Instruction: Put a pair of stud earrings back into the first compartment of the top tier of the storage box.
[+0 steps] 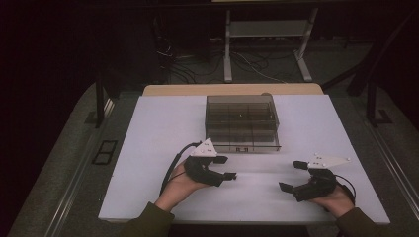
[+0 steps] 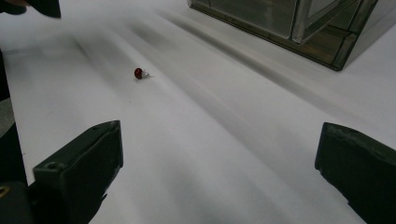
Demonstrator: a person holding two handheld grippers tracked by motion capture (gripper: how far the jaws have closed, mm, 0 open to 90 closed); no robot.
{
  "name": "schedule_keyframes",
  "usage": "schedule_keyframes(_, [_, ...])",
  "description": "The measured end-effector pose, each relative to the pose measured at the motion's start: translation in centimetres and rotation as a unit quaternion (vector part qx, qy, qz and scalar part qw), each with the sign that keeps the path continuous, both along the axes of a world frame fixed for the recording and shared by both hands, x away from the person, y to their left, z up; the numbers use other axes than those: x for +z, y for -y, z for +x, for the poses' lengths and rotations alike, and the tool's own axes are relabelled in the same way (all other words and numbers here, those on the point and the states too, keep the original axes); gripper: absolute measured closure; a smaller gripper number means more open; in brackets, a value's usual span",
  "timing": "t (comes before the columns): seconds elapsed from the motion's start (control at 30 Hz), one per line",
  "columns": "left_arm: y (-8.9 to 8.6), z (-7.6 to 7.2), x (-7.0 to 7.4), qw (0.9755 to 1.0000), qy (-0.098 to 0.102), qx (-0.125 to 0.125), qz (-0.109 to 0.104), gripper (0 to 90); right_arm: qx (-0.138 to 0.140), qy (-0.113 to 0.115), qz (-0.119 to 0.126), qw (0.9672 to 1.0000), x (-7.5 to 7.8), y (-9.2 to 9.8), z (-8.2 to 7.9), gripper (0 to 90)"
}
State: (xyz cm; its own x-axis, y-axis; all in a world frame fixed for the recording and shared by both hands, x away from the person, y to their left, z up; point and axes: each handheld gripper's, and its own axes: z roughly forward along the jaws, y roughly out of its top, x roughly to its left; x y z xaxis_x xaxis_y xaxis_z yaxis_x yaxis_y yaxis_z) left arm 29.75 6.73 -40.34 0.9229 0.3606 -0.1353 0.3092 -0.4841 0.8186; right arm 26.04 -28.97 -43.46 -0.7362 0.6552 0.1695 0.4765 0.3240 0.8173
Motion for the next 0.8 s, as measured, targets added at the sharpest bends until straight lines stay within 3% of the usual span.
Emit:
schedule_keyframes(0.17, [0.4, 0.3, -1.5, 0.9999, -0.005, 0.002, 0.014, 37.2, 0.000, 0.001, 0.000, 1.0000, 0.0, 0.0, 0.0, 0.6])
schedule_keyframes(0.3, [0.9, 0.4, -2.1, 0.9997, 0.001, 0.010, 0.021, 38.5, 0.000, 0.001, 0.000, 1.0000, 0.0, 0.0, 0.0, 0.5])
schedule_keyframes(0.8, [2.6, 1.0, -4.0, 0.9987, -0.015, 0.021, 0.045, 59.5, 0.001, 0.001, 0.000, 1.0000, 0.0, 0.0, 0.0, 0.5])
